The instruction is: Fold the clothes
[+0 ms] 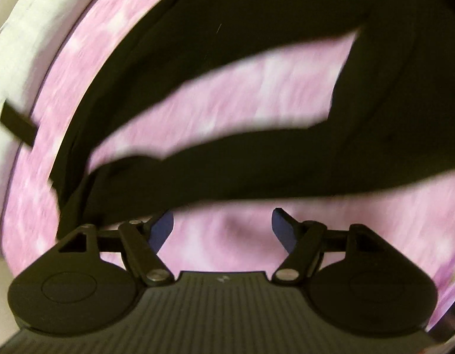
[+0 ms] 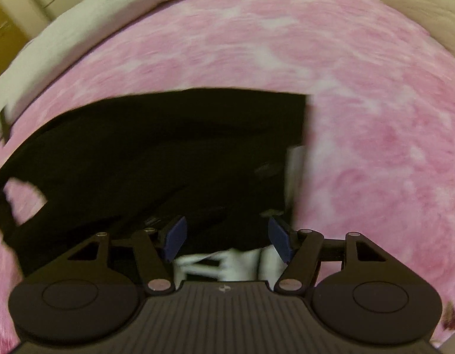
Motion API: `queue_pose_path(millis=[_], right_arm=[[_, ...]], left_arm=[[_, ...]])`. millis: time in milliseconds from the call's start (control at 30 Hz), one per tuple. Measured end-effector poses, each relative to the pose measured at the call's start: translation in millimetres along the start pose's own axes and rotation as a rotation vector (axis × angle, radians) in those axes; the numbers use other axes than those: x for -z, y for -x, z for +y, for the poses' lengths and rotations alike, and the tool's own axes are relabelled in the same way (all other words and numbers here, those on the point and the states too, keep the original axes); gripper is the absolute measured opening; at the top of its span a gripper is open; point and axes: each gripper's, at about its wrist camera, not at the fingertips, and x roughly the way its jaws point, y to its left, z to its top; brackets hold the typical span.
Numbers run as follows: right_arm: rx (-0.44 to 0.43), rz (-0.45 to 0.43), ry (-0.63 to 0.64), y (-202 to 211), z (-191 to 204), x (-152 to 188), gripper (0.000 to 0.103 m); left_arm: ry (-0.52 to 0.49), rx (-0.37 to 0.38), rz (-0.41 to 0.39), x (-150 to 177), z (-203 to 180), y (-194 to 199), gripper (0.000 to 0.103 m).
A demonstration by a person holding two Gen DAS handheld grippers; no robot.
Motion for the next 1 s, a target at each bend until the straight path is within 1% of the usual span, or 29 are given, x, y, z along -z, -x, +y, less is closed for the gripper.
queue_pose_path(millis=[33, 67, 167, 200, 267, 367, 500, 533, 567, 600, 633, 667, 700, 733, 800, 833, 900, 933, 967, 1000], right_arm=[[-0.015, 0.003, 0.027, 0.6, 14.2, 4.5, 0.064], [-0.030, 0.007, 0.056, 0.5, 28.1, 8.2, 0.064], [-0.061, 0.020, 0.150, -0.8, 75.4, 23.1, 0.065], [-0.059, 0.026, 0.160, -1.5, 87.7, 30.5, 0.068], [-0.046, 0.045, 0.164, -3.9, 109.8, 47.9, 0.068], [0.008, 0.070, 0.137, -3.8, 139.3, 77.5, 0.068], [0.092, 0.079, 0.069, 0.2, 171.0, 113.5, 0.069], [0.111, 0.085, 0.040, -1.2, 176.2, 119.9, 0.070], [0.126, 0.093, 0.006, -3.0, 180.8, 125.7, 0.071], [0.138, 0.099, -0.024, -3.9, 183.5, 130.7, 0.071], [0.146, 0.103, -0.051, -4.1, 184.5, 135.0, 0.071], [0.155, 0.108, -0.078, -4.2, 185.5, 139.2, 0.071], [0.163, 0.110, -0.100, -4.3, 186.3, 142.8, 0.071], [0.172, 0.110, -0.117, -3.8, 186.4, 145.4, 0.071], [0.192, 0.109, -0.158, -1.8, 183.1, 150.4, 0.073], [0.205, 0.110, -0.191, -0.3, 178.1, 153.9, 0.073], [0.223, 0.104, -0.278, 3.1, 163.6, 162.0, 0.073], [0.232, 0.096, -0.325, 4.9, 155.0, 166.7, 0.073], [0.243, 0.087, -0.367, 6.5, 146.4, 171.3, 0.073], [0.249, 0.079, -0.403, 7.1, 138.8, 175.4, 0.073]], left_arm=[[-0.015, -0.030, 0.004, 12.8, 3.7, -1.8, 0.082], [-0.031, -0.061, 0.005, 25.8, 7.8, -3.9, 0.084], [-0.037, -0.100, -0.005, 59.4, 33.5, -20.1, 0.085], [-0.045, -0.113, -0.014, 68.6, 42.9, -27.1, 0.085], [-0.077, -0.145, -0.036, 83.3, 61.7, -44.1, 0.085], [-0.154, -0.202, -0.075, 96.1, 94.3, -76.5, 0.085], [-0.206, -0.273, -0.124, 94.2, 145.6, -117.2, 0.084], [-0.210, -0.276, -0.134, 92.9, 155.7, -125.8, 0.084], [-0.218, -0.258, -0.135, 90.9, 163.7, -132.9, 0.083], [-0.230, -0.234, -0.134, 88.9, 171.3, -139.6, 0.076], [-0.240, -0.195, -0.121, 86.6, 177.1, -144.4, 0.050], [-0.243, -0.164, -0.109, 85.8, 181.3, -144.8, 0.033], [-0.242, -0.140, -0.099, 85.7, 185.3, -143.6, 0.012], [-0.234, -0.109, -0.098, 87.7, 191.3, -137.7, 0.005], [-0.213, -0.042, -0.103, 93.8, 205.1, -121.7, 0.002], [-0.188, 0.002, -0.102, 97.6, 216.2, -112.1, 0.001], [-0.128, 0.059, -0.086, 104.1, 240.2, -98.1, 0.001], [-0.107, 0.067, -0.079, 106.5, 250.5, -92.5, 0.003], [-0.101, 0.046, -0.072, 106.9, 256.3, -88.1, 0.005], [-0.101, 0.016, -0.064, 106.4, 260.3, -84.3, 0.009]])
